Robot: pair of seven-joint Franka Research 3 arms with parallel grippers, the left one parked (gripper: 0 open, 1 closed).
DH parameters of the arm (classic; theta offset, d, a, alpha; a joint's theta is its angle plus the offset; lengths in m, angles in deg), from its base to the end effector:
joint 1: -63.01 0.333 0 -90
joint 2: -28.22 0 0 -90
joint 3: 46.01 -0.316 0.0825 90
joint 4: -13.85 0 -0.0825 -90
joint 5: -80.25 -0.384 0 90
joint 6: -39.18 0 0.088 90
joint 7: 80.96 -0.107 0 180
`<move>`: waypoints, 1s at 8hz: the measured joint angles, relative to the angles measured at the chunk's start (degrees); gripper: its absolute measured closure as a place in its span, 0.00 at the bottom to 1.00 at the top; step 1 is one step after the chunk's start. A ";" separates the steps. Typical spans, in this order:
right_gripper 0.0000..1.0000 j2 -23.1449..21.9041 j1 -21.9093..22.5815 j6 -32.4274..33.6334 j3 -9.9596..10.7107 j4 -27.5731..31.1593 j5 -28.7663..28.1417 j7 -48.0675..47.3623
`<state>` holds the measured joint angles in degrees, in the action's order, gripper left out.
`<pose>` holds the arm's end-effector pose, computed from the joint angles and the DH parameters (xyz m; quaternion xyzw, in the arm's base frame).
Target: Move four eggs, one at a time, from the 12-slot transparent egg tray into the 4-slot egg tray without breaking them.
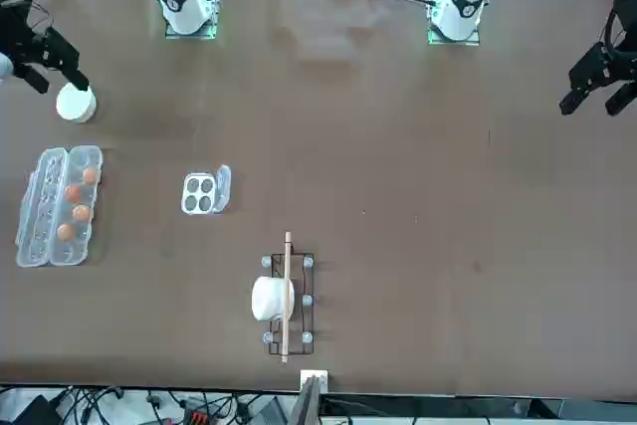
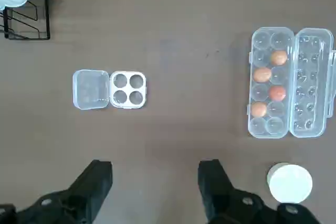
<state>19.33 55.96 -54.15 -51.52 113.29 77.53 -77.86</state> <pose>0.5108 -0.0050 0.6338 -0.9995 -0.0124 -0.0246 0.0153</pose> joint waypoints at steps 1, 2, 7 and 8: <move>0.00 0.01 0.00 0.00 0.00 0.00 0.00 0.00; 0.00 0.03 -0.01 0.00 0.00 0.00 0.00 0.01; 0.00 0.04 -0.73 0.00 0.40 0.00 0.00 0.12; 0.00 0.04 -1.11 0.00 0.81 0.00 -0.01 0.97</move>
<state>19.37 54.85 -54.15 -50.71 113.29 77.52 -76.88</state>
